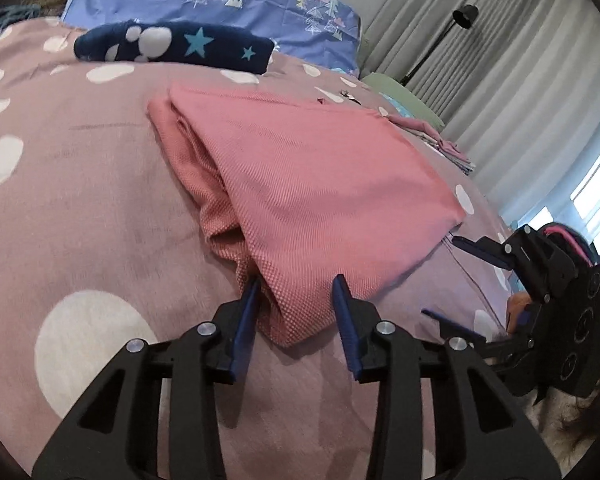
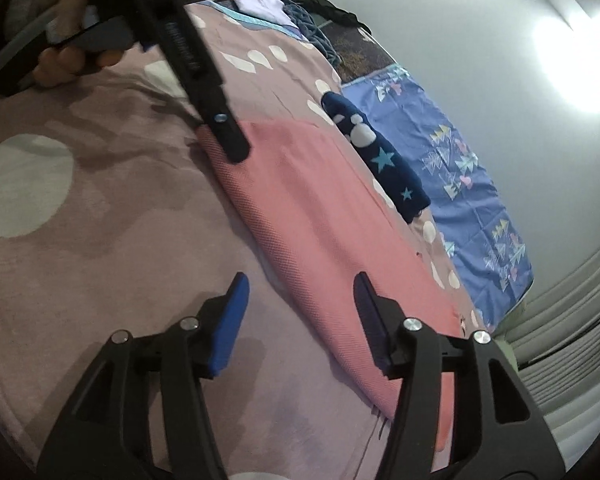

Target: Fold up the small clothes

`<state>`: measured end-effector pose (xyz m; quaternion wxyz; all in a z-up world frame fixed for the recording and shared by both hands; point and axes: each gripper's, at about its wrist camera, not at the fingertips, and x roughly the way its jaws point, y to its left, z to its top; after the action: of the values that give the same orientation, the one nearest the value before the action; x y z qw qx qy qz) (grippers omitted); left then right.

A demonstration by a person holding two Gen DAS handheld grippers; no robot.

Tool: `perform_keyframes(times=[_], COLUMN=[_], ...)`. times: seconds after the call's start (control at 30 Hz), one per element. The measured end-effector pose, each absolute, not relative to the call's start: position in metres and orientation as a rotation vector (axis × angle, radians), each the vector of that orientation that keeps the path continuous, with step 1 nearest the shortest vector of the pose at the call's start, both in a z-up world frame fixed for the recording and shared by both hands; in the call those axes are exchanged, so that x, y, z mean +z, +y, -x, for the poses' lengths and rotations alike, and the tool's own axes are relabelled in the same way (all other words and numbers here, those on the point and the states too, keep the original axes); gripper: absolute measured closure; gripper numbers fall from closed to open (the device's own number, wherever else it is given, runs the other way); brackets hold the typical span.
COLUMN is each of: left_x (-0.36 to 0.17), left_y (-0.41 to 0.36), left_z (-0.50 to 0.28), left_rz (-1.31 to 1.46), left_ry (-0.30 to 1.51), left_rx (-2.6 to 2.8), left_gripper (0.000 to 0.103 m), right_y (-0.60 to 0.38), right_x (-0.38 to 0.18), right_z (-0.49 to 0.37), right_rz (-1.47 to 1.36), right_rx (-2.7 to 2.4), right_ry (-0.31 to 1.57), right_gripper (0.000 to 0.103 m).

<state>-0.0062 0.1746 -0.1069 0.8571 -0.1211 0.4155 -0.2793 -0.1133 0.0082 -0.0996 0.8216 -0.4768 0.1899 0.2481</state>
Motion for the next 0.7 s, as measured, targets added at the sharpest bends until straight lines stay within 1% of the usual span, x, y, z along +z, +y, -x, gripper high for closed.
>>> perform_keyframes(times=[0.03, 0.1, 0.17, 0.2, 0.23, 0.3, 0.43, 0.6, 0.63, 0.67, 0.7], left_x=[-0.105, -0.103, -0.107, -0.114, -0.117, -0.116, -0.090, -0.065, -0.065, -0.065, -0.066], left_y=[0.172, 0.167, 0.165, 0.164, 0.166, 0.177, 0.194, 0.177, 0.177, 0.180, 0.181], left_z=[0.008, 0.011, 0.006, 0.001, -0.002, -0.008, -0.006, -0.008, -0.007, -0.004, -0.002], left_rz=[0.256, 0.274, 0.270, 0.258, 0.257, 0.316, 0.442, 0.376, 0.372, 0.374, 0.373], left_ry=[0.863, 0.862, 0.902, 0.949, 0.976, 0.997, 0.951, 0.963, 0.967, 0.972, 0.978], left_rx=[-0.634, -0.710, -0.714, -0.683, -0.658, -0.629, -0.628, -0.584, -0.579, -0.576, -0.572], left_gripper=[0.071, 0.078, 0.078, 0.082, 0.096, 0.101, 0.101, 0.101, 0.101, 0.101, 0.101], right_y=[0.010, 0.015, 0.019, 0.024, 0.025, 0.032, 0.053, 0.084, 0.088, 0.093, 0.095], right_x=[-0.100, -0.102, -0.101, -0.101, -0.101, -0.101, -0.111, -0.116, -0.118, -0.121, -0.123], right_z=[0.114, 0.116, 0.114, 0.115, 0.116, 0.120, 0.125, 0.114, 0.111, 0.109, 0.108], right_rz=[1.017, 1.019, 1.021, 1.024, 1.026, 1.042, 1.087, 1.097, 1.103, 1.114, 1.123], right_rx=[0.536, 0.554, 0.564, 0.570, 0.573, 0.582, 0.602, 0.531, 0.510, 0.499, 0.497], right_ry=[0.400, 0.398, 0.386, 0.371, 0.360, 0.323, 0.276, 0.222, 0.206, 0.195, 0.190], right_gripper=[0.041, 0.041, 0.041, 0.041, 0.041, 0.039, 0.038, 0.039, 0.043, 0.052, 0.057])
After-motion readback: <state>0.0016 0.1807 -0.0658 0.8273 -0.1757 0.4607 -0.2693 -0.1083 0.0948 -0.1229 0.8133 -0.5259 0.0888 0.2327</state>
